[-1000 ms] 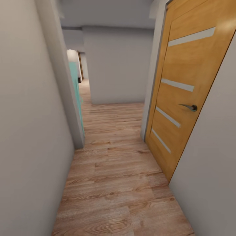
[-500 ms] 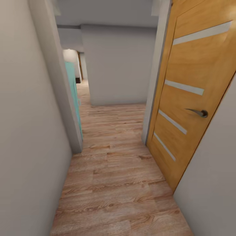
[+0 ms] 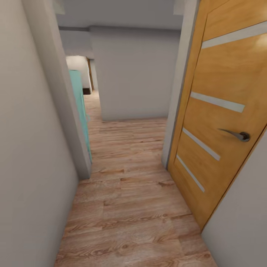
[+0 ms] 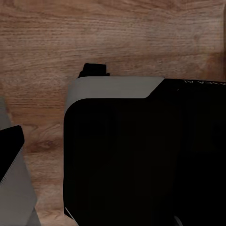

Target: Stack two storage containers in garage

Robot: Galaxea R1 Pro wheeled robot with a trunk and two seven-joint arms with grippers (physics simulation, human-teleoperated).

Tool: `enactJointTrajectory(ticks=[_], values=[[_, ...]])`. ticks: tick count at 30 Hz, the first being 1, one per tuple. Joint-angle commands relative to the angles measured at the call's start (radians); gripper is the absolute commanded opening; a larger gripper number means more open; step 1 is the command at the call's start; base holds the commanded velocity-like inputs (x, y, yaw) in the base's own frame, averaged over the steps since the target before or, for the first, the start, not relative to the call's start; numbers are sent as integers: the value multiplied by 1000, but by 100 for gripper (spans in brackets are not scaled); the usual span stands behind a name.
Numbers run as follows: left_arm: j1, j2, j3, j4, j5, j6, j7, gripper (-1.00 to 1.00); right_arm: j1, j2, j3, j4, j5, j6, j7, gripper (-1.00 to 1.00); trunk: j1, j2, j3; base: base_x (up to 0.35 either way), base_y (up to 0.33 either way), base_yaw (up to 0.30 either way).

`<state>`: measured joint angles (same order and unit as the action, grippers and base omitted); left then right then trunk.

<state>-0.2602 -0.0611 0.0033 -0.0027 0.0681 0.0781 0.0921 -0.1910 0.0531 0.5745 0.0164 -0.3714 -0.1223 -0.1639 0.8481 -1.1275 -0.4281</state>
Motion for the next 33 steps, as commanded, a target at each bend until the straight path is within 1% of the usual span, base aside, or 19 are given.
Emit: enactJointTrajectory(ticks=[1, 33], values=[[-1, 0, 0, 0, 7, 3, 3, 100, -1, 1, 8, 2, -9, -4, -2, 100, 1, 0, -1, 297, 0, 0], [-1, 1, 0, 0, 8, 3, 3, 100, -1, 1, 8, 2, -9, -3, -2, 100, 1, 0, -1, 295, 0, 0]])
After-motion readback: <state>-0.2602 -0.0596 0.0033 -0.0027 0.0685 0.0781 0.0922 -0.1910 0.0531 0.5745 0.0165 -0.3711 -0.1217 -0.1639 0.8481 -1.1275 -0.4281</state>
